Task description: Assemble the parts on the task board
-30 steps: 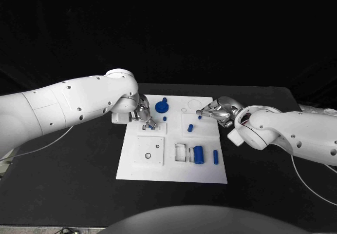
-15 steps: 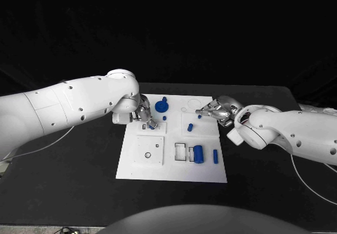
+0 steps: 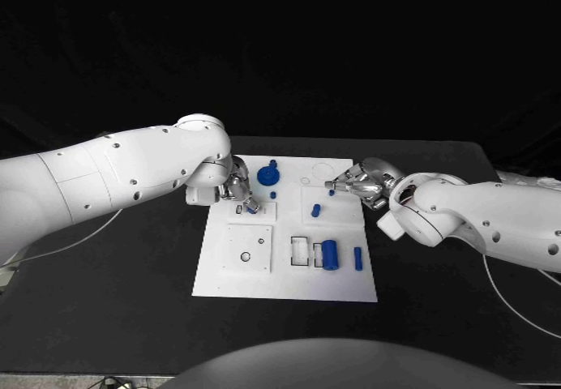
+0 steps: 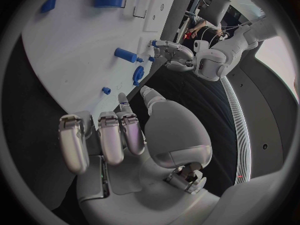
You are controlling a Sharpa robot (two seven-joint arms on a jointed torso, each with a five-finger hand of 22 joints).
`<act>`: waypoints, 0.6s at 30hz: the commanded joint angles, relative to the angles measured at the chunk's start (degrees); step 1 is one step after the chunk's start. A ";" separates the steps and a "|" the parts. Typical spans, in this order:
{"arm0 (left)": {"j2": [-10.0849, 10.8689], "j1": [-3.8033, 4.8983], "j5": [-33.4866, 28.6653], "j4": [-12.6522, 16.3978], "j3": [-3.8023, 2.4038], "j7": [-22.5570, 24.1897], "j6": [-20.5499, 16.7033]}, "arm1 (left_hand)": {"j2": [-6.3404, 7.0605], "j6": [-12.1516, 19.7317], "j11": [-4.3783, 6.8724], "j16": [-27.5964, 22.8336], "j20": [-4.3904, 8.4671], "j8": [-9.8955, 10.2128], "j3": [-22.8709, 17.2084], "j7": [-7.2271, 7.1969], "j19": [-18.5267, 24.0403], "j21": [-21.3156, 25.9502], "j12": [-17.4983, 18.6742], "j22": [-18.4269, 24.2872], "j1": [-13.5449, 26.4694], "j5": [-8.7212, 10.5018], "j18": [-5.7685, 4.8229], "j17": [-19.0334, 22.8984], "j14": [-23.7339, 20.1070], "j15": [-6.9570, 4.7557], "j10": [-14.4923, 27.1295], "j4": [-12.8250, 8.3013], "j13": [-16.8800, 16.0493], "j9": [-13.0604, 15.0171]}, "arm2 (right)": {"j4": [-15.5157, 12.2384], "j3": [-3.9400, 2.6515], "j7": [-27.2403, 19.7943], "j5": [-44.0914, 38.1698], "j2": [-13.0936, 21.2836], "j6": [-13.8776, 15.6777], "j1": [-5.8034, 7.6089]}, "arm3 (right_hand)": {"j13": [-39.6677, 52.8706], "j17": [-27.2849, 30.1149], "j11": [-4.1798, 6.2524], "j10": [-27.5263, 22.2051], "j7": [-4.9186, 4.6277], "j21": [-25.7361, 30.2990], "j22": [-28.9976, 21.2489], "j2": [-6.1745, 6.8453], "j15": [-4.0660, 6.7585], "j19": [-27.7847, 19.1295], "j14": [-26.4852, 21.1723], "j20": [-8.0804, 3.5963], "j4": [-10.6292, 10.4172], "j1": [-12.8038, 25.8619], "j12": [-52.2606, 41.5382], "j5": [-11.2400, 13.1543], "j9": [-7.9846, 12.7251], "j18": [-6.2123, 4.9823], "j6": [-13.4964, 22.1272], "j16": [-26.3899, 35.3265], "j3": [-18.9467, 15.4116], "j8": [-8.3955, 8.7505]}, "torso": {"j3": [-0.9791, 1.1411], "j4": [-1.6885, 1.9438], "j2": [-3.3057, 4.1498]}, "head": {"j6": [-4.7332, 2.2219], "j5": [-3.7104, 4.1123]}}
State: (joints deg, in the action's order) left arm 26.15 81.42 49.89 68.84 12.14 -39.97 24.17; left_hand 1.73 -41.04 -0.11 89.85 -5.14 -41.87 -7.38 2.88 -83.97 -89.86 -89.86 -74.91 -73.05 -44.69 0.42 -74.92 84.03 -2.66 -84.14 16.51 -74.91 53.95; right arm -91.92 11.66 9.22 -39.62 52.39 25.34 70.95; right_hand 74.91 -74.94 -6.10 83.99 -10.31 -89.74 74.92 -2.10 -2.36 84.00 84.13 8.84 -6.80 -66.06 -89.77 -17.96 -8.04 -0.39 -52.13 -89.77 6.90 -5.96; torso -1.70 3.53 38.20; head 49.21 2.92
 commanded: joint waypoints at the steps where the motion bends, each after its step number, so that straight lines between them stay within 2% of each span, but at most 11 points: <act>1: -0.23 -0.01 0.87 0.15 -0.01 -5.65 0.91 | -0.30 -0.15 0.33 0.15 0.41 0.27 -0.34 0.12 -6.03 -0.14 -0.14 -15.09 -0.21 0.26 -0.42 -15.08 5.97 -0.26 -5.86 0.12 -15.09 0.08 | -0.12 0.01 -0.27 -0.45 -0.02 -0.39 -0.05 | 15.09 -15.06 -0.36 6.01 -0.19 -0.26 15.08 -0.32 -0.46 6.00 5.87 0.19 -0.04 -0.38 -0.23 -0.38 -0.10 0.39 0.25 -0.23 -0.41 -0.28 | 0.00 0.00 0.06 | 0.07 -0.02; 18: -0.66 -0.29 1.08 -0.80 0.00 -5.46 1.01 | -0.34 -0.13 0.32 0.15 0.41 0.30 -0.41 0.13 -6.03 -0.14 -0.14 -15.09 -0.27 0.44 -0.42 -15.08 5.97 -0.27 -5.86 0.13 -15.09 0.13 | -0.18 0.01 -0.29 -0.45 -0.03 -0.32 -0.05 | 15.09 -15.06 -0.36 6.01 -0.19 -0.26 15.08 -0.32 -0.46 6.00 5.87 0.19 -0.04 -0.38 -0.23 -0.38 -0.10 0.39 0.25 -0.23 -0.41 -0.28 | 0.02 -0.03 0.00 | 0.21 0.08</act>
State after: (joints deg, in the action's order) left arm 25.68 81.16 50.66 68.06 12.15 -39.98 24.19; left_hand 1.74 -40.94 -0.11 89.85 -5.14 -41.66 -7.53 2.98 -83.97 -89.86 -89.86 -74.91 -73.04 -44.43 0.42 -74.92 84.03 -2.66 -84.14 16.67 -74.91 54.03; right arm -92.01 11.66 9.23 -39.61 52.40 25.35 70.95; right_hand 74.91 -74.93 -6.10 83.99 -10.31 -89.74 74.91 -2.10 -2.36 84.00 84.13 8.84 -6.80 -66.06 -89.77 -17.96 -8.08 -0.39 -52.13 -89.77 6.89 -5.96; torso -1.67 3.49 38.20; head 49.41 2.92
